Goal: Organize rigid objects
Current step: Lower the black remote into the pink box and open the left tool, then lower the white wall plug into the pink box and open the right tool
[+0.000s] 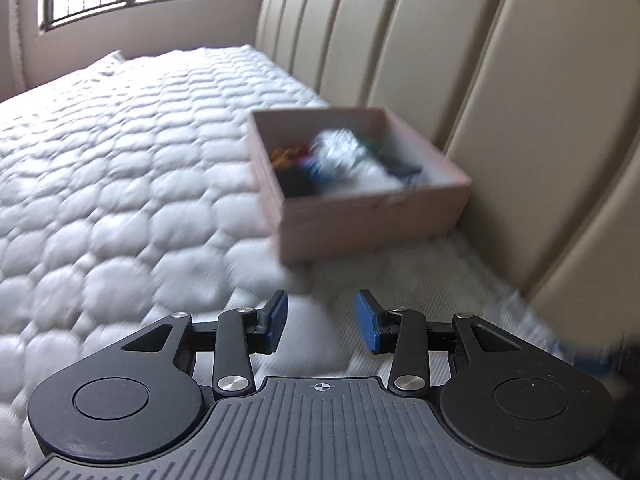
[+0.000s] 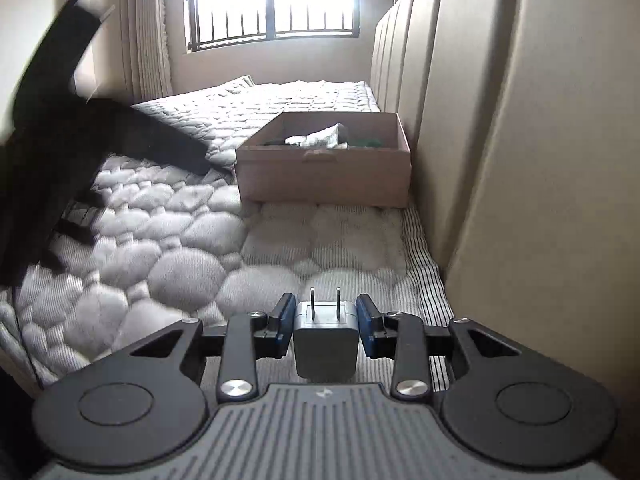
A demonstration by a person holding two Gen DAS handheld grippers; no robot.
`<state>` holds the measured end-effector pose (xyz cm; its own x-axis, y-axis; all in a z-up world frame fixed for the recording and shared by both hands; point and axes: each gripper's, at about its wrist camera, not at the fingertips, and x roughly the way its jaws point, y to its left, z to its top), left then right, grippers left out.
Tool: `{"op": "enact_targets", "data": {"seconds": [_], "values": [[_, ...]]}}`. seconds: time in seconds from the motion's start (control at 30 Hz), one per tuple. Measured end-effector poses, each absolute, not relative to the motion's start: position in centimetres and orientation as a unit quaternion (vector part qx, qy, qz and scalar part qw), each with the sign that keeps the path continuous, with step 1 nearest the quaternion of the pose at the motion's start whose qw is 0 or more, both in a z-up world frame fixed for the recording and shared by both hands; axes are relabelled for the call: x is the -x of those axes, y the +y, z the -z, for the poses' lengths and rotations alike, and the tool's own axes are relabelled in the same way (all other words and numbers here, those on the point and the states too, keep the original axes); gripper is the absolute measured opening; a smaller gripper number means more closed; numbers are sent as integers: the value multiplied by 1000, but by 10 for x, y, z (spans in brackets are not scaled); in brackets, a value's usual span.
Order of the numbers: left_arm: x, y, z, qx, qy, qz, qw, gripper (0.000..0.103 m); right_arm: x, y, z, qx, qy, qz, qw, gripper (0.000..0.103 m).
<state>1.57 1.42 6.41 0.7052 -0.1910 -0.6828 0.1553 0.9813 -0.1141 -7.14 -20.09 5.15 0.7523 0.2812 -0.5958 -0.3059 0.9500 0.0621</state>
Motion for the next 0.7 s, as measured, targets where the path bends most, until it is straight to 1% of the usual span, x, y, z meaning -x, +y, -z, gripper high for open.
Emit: {"op": "enact_targets", "data": {"seconds": [0.1, 0.23, 0.3, 0.37, 0.4, 0.43, 0.47, 0.5, 0.6, 0.7], "values": [[-1, 25, -60, 33, 372, 96, 923, 42, 52, -197, -70, 18, 306, -156, 939, 32], [16, 39, -61, 49, 365, 106, 924, 42, 18, -183, -107, 23, 268, -138, 953, 32], [14, 43, -59, 56, 361, 107, 925, 42, -6, -173, -129, 20, 240, -130, 962, 32], [12, 48, -57, 59, 360, 108, 925, 42, -33, -158, -150, 46, 199, -109, 973, 32], [10, 50, -56, 61, 359, 109, 925, 42, -48, -149, -158, 66, 185, -96, 976, 35], [9, 53, -54, 63, 358, 108, 926, 42, -64, -141, -164, 80, 173, -86, 978, 40], [8, 56, -52, 66, 357, 105, 926, 42, -79, -135, -168, 88, 169, -77, 979, 63], [7, 59, -51, 70, 357, 104, 926, 42, -92, -131, -170, 92, 174, -67, 978, 77], [3, 70, -43, 83, 357, 91, 926, 42, -108, -133, -160, 83, 197, -49, 976, 77], [0, 76, -37, 89, 356, 78, 927, 42, -92, -148, -137, 54, 227, -53, 971, 79]]}}
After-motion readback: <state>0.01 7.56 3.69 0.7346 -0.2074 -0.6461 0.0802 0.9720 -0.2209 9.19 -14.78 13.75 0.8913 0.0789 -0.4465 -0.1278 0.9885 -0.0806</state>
